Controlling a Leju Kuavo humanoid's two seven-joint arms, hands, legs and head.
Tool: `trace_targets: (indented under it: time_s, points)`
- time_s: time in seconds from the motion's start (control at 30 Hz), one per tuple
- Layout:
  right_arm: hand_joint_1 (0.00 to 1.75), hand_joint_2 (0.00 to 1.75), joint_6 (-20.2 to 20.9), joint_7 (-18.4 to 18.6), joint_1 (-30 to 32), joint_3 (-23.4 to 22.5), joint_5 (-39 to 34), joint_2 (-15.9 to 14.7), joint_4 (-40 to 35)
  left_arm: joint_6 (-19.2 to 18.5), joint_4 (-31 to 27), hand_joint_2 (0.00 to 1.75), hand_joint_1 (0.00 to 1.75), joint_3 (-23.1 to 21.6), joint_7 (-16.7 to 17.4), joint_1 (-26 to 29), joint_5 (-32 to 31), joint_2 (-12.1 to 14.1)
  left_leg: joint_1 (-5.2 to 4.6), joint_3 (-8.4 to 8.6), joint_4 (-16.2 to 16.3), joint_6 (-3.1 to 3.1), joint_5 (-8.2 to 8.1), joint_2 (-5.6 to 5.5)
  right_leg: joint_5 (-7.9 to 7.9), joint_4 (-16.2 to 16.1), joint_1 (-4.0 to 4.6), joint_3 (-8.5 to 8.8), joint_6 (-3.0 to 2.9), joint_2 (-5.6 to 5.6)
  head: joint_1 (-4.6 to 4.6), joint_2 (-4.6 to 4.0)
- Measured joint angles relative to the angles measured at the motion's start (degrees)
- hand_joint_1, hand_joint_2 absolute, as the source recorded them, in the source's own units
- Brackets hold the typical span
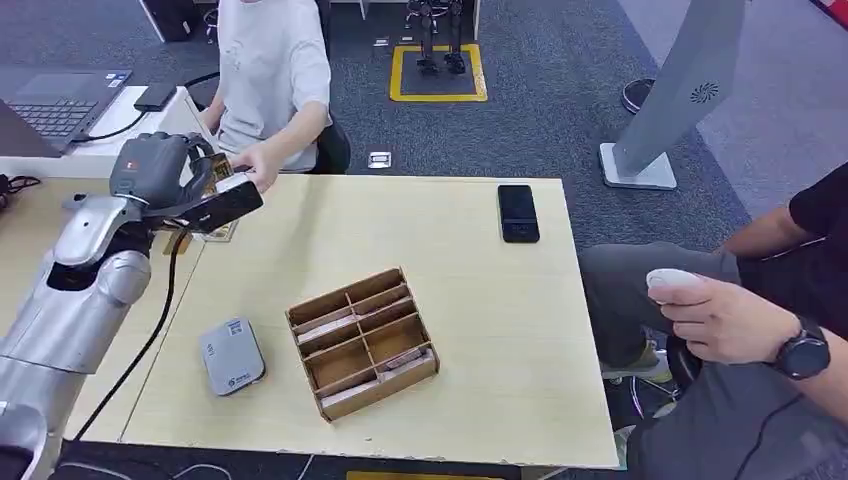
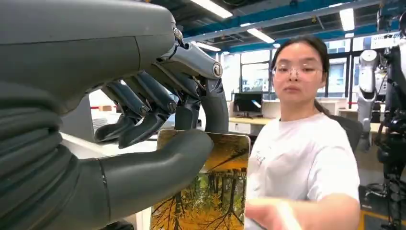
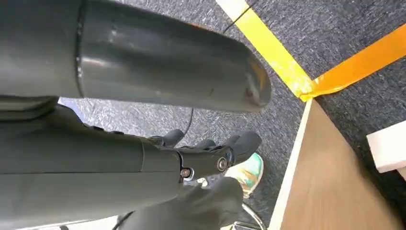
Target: Pass the card to the sensor for recognition and then transmit it.
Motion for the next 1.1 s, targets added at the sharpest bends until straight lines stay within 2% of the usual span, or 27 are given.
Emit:
trace_targets:
  time_s: [0.63, 0.67, 1.1]
  points:
    - [0.00, 0.00, 0.24, 0.24, 0.00, 1.42, -0.74, -0.15, -0.13, -0.04, 1.77, 1.75, 1.75, 0.00, -0.46, 0.00, 0.26, -1.64, 0.00, -0.02, 0.00, 0.00, 0.00, -0.01, 0.00, 0.00, 0.00, 0.00, 0.00, -0.01, 0.00, 0.00]
    - [0.00, 0.00, 0.24, 0.24, 0.00, 1.49, -0.76, -0.15, -0.13, -0.07, 1.77, 1.75, 0.00, 0.00, -0.48, 0.01, 0.37, -1.64, 0.00, -0.02, 0.00, 0.00, 0.00, -0.01, 0.00, 0.00, 0.00, 0.00, 0.00, -0.01, 0.00, 0.00]
    - [0.00, 0.00, -0.02, 1.05, 0.34, 3.93, -3.54, -0.59, -0.20, 3.08, 1.77, 1.75, 0.00, 0.33, -1.20, 1.84, -0.48, -0.48, 0.00, -0.03, 0.00, 0.00, 0.00, -0.02, 0.00, 0.02, 0.00, 0.01, 0.00, -0.02, 0.00, 0.00]
